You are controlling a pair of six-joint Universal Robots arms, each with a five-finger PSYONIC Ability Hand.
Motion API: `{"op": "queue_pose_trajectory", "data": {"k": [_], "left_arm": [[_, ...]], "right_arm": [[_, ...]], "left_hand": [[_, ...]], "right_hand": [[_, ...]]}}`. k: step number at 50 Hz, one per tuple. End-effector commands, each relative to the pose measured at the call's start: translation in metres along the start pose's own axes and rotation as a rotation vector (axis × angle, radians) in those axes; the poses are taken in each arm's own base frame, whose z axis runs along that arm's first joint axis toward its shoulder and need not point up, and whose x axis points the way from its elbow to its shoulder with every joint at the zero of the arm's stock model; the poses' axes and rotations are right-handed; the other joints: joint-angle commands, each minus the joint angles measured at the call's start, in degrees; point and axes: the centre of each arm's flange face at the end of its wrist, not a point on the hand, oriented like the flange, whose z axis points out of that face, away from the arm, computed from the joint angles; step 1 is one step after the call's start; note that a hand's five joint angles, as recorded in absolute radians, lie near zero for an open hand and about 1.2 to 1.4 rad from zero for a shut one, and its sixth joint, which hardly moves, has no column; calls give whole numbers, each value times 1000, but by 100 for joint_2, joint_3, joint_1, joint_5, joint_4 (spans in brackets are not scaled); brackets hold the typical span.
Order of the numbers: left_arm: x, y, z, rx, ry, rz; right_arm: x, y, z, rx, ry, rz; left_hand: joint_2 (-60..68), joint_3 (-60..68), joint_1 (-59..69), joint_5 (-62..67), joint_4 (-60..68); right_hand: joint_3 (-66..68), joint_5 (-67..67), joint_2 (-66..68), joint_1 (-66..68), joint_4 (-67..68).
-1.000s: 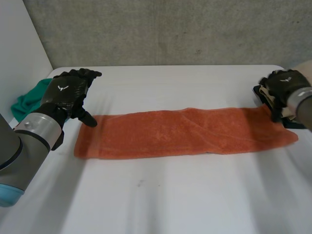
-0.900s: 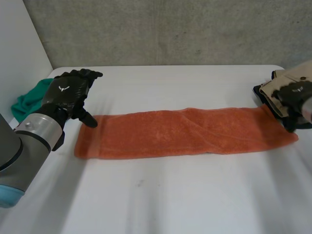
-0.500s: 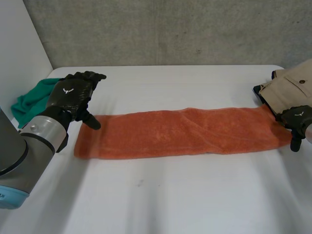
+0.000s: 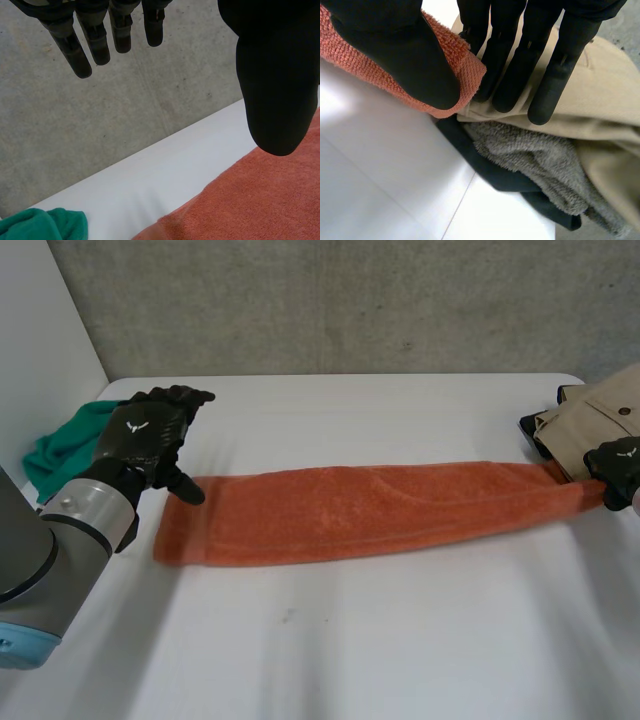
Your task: Fold the laundry.
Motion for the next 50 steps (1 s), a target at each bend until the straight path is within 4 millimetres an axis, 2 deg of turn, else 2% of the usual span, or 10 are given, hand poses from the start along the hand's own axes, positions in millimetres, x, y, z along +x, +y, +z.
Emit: {"op": "queue_pose_trajectory", "data": {"k": [1,7,11,17,24,32,35,40,45,50], "left_arm": [[-8,-3,-3,3,-23,0],[-22,-10,-5,23,-63,2],[-35,-17,-9,44,-99,2],[-60,-25,-15,66,-158,-26],[-85,-19,-18,44,-209,-93],[-94,-9,-16,16,-212,-111],[-94,-6,-14,8,-213,-113],[-93,-4,-8,3,-202,-109],[-85,-1,-1,-12,-171,-94],[-62,5,4,-40,-99,-74]], "right_arm": [[-7,-32,-6,42,-23,-72],[-39,-88,-23,183,-50,-168],[-83,-135,-43,344,-104,-235],[-180,-196,-88,689,-211,-350],[-304,-200,-143,991,-477,-433],[-384,-188,-168,1109,-617,-450],[-390,-189,-166,1106,-608,-443],[-364,-208,-166,1061,-571,-361],[-305,-224,-162,922,-508,-156],[-253,-217,-148,745,-449,82]], "left_hand": [[-188,-237,-69,-292,-171],[-188,-237,-69,-292,-171],[-188,-237,-69,-292,-171],[-188,-237,-69,-292,-171],[-188,-237,-69,-292,-171],[-188,-237,-69,-292,-171],[-188,-237,-69,-292,-171],[-188,-237,-69,-292,-171],[-188,-237,-69,-292,-171],[-188,-237,-69,-292,-171]], "right_hand": [[1210,1355,1235,1652,1151],[1210,1355,1235,1652,1151],[1210,1355,1235,1652,1151],[1210,1355,1235,1652,1151],[1210,1355,1235,1652,1151],[1210,1355,1235,1652,1151],[1210,1355,1235,1652,1151],[-5790,-5645,-5765,-5348,-5849],[-5790,-5645,-5765,-5348,-5849],[-5790,-5645,-5765,-5348,-5849]]}}
